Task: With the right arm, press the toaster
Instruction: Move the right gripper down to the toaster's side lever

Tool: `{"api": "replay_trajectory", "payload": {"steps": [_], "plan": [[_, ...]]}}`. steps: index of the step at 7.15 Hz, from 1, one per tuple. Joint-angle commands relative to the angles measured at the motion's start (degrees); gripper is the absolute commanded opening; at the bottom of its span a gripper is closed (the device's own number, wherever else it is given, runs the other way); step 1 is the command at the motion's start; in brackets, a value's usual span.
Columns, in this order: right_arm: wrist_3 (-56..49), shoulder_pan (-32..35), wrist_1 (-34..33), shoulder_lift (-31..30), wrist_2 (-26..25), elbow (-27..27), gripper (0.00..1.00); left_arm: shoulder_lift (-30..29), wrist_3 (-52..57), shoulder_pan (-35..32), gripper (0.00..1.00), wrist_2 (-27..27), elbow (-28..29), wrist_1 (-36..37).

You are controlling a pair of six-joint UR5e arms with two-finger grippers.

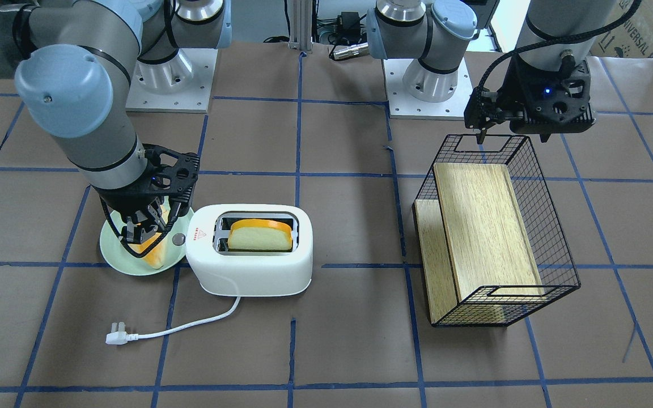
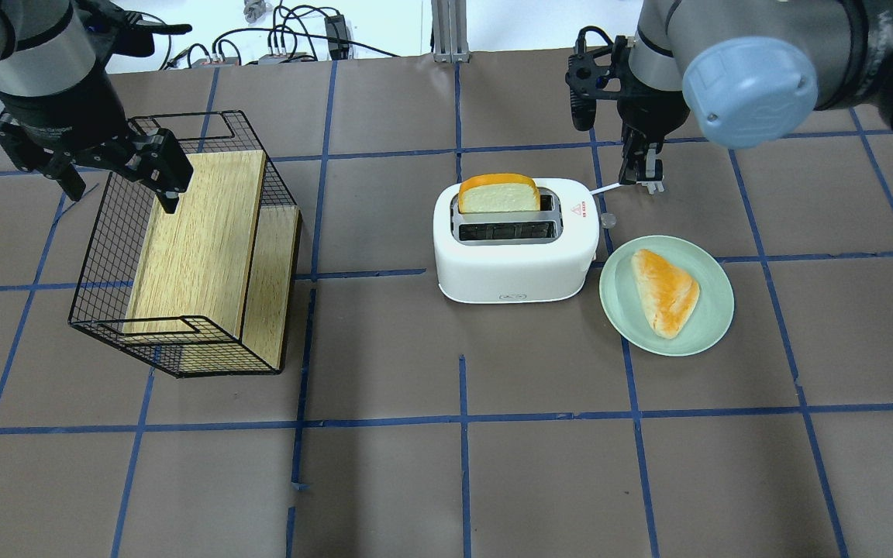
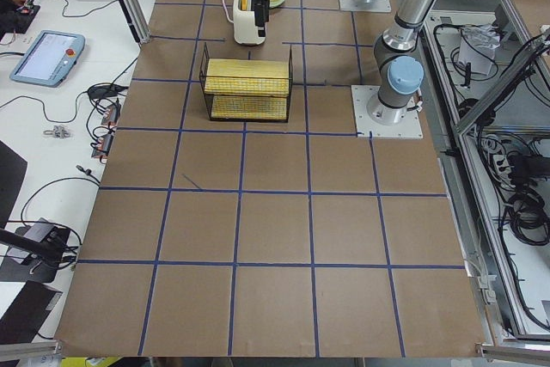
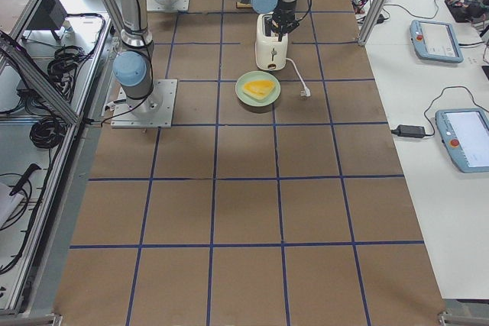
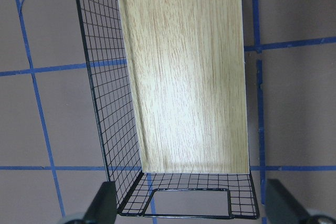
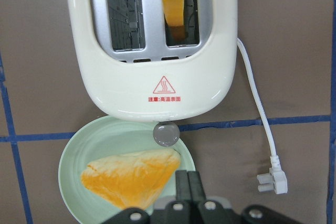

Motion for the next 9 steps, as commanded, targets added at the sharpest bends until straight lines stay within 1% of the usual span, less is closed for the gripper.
{"api": "replay_trajectory", "payload": {"steps": [1,2,3,4,9], "plan": [[-0.3,0.1,-5.4,0.1,0.2,4.0,0.06,0.0,-0.1,0.0,1.00,0.0,0.0,0.0],[-0.1,0.2,-7.7,0.3,0.8,5.3,0.06,0.0,0.0,0.0,1.00,0.0,0.0,0.0],[-0.4,0.0,-8.1,0.3,2.1,6.3,0.06,0.0,0.0,0.0,1.00,0.0,0.0,0.0],[-0.4,0.1,-8.1,0.4,2.0,7.0,0.06,0.0,0.0,0.0,1.00,0.0,0.0,0.0],[-0.3,-0.2,-12.6,0.5,1.7,10.4,0.07,0.0,0.0,0.0,1.00,0.0,0.0,0.0]]}}
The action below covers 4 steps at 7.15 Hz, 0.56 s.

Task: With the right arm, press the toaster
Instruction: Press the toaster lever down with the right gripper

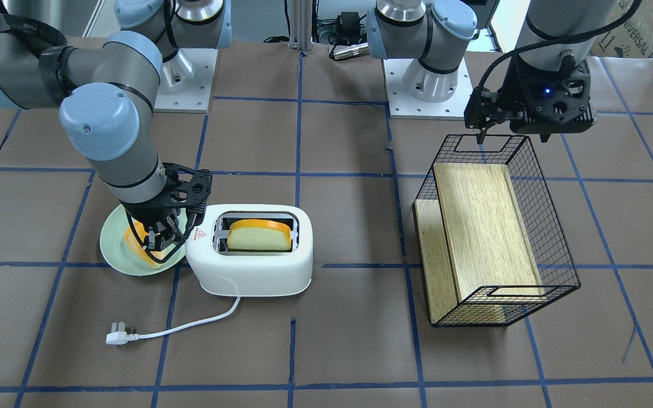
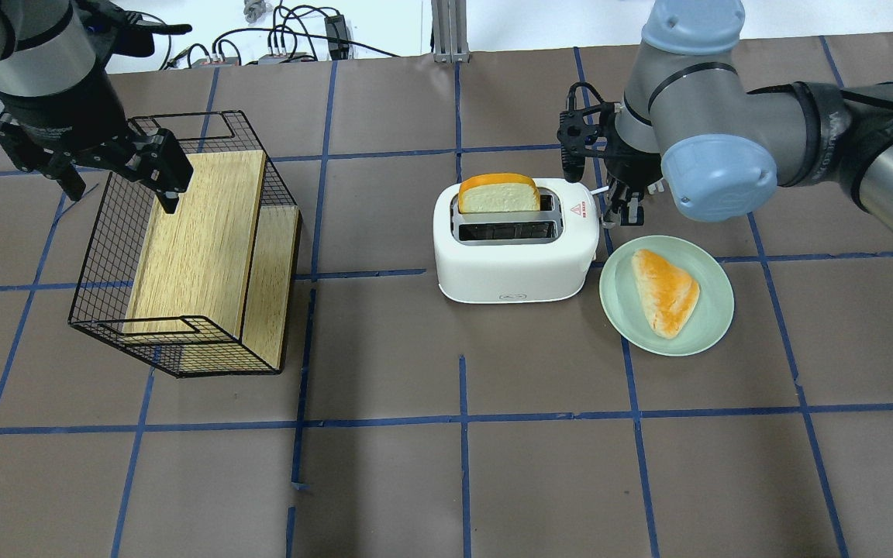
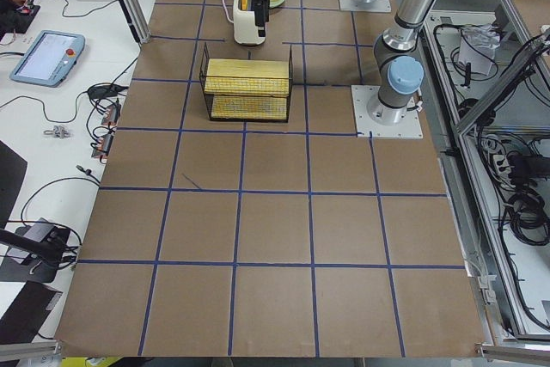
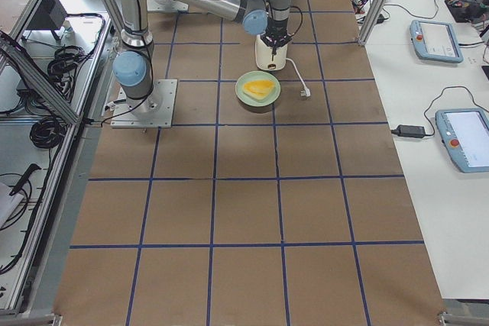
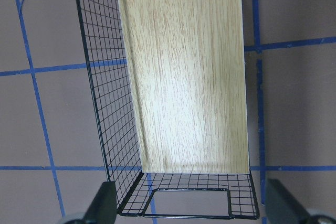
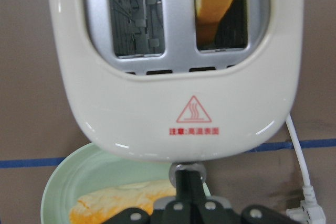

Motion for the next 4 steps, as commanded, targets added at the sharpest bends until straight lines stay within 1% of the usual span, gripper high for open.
{"api": "replay_trajectory", "payload": {"steps": [1,4], "plan": [[0.1,0.1,-1.4,0.7,0.1,0.9,0.07,0.0,-0.1,0.0,1.00,0.0,0.0,0.0],[0.4,0.0,-4.0,1.2,0.4,2.6,0.07,0.0,0.0,0.0,1.00,0.0,0.0,0.0]]}}
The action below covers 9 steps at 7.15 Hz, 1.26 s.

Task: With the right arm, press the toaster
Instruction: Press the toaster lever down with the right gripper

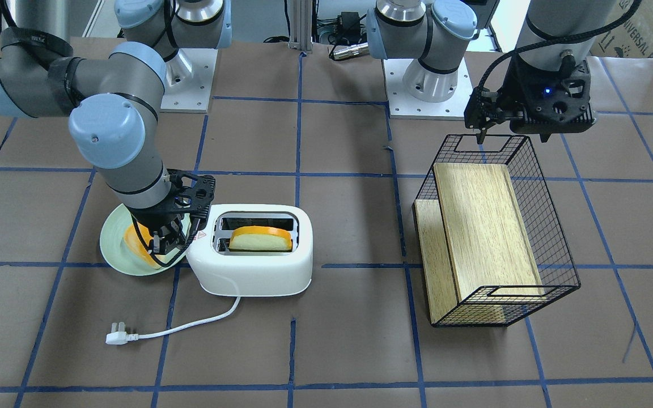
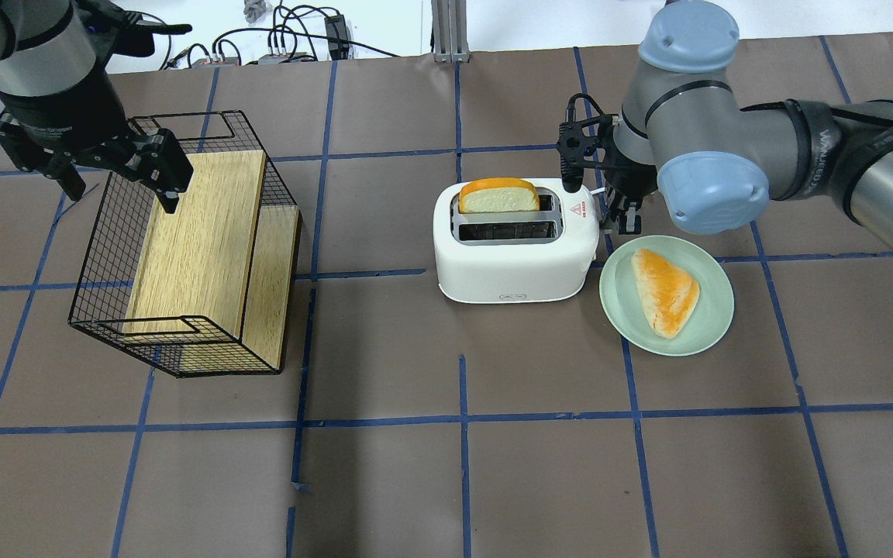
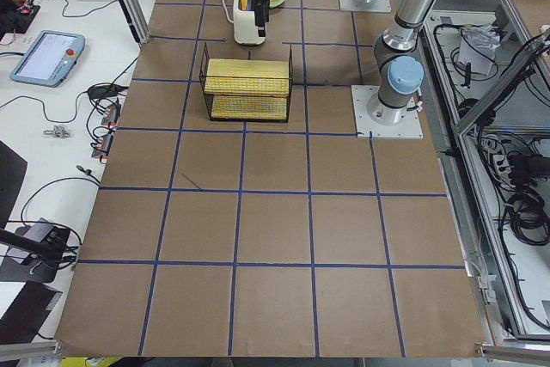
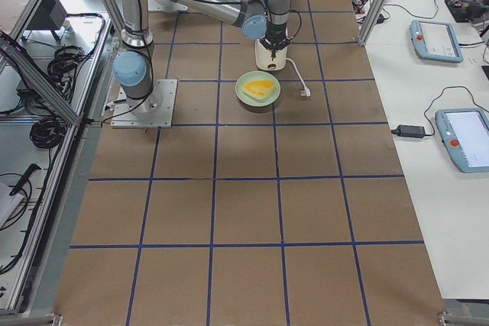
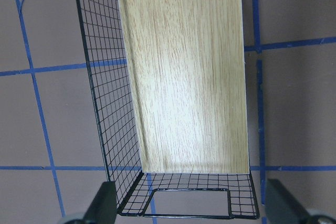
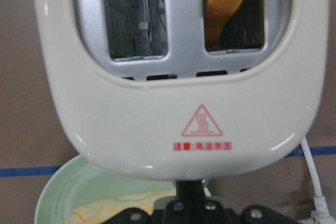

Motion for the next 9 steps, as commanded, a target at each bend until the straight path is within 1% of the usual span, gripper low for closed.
{"api": "replay_trajectory", "payload": {"steps": [1,2,9], "plan": [[0.1,-0.1,-3.2,0.9,-0.1,1.7,0.07,0.0,0.0,0.0,1.00,0.0,0.0,0.0],[0.1,-0.1,-4.5,1.1,-0.1,2.4,0.07,0.0,0.0,0.0,1.00,0.0,0.0,0.0],[0.2,-0.1,-4.6,1.3,-0.3,2.6,0.07,0.0,0.0,0.0,1.00,0.0,0.0,0.0]]}}
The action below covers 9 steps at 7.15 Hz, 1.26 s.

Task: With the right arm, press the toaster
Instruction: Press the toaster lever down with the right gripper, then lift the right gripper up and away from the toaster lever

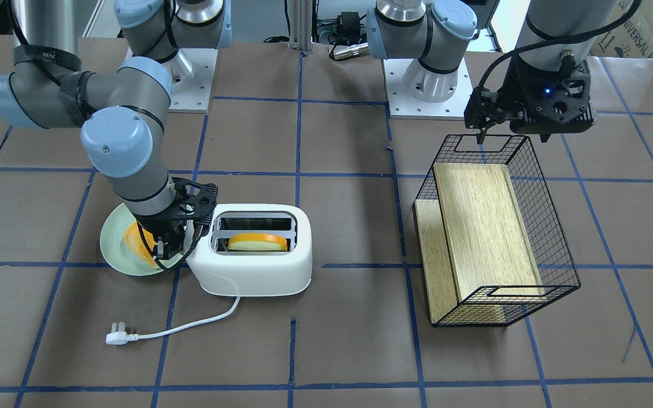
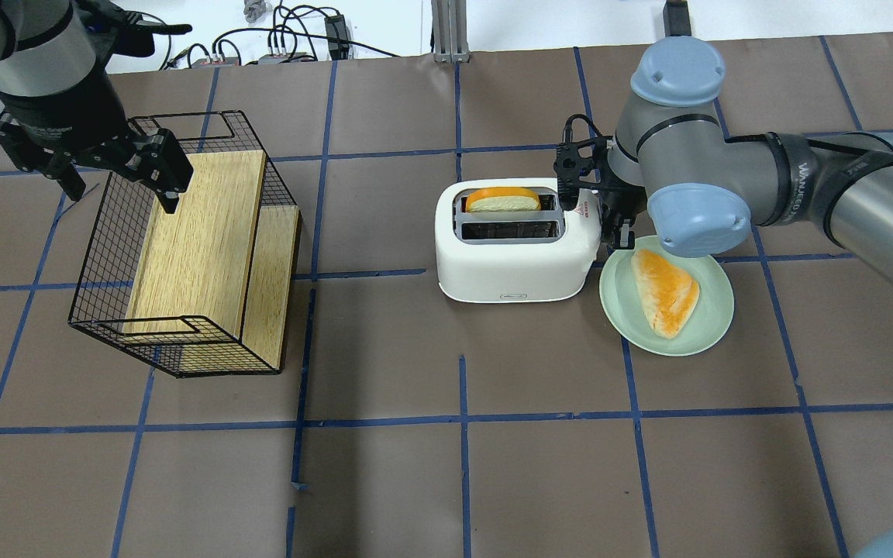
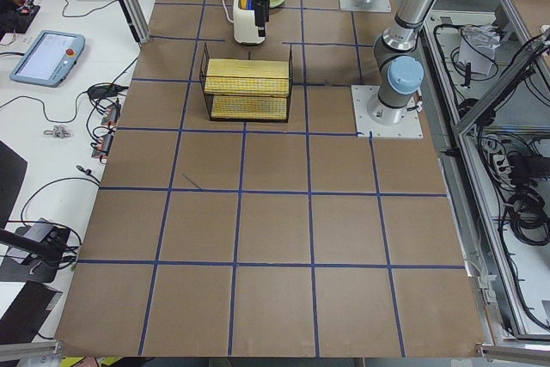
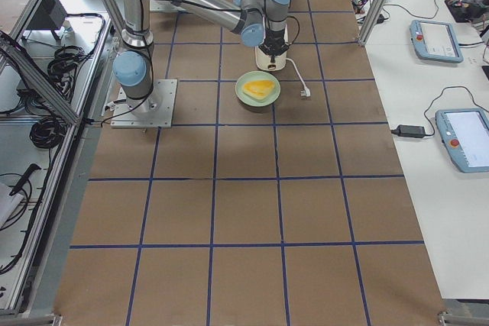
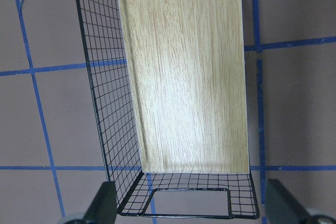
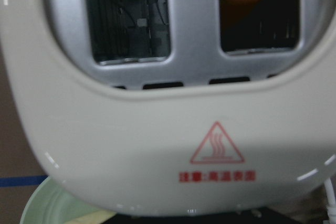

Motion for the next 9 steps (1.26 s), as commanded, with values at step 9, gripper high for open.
{"api": "replay_trajectory", "payload": {"steps": [9], "plan": [[36.6,-0.9,24.6,-15.0,2.4,-11.9,0.30,0.0,0.0,0.0,1.00,0.0,0.0,0.0]]}}
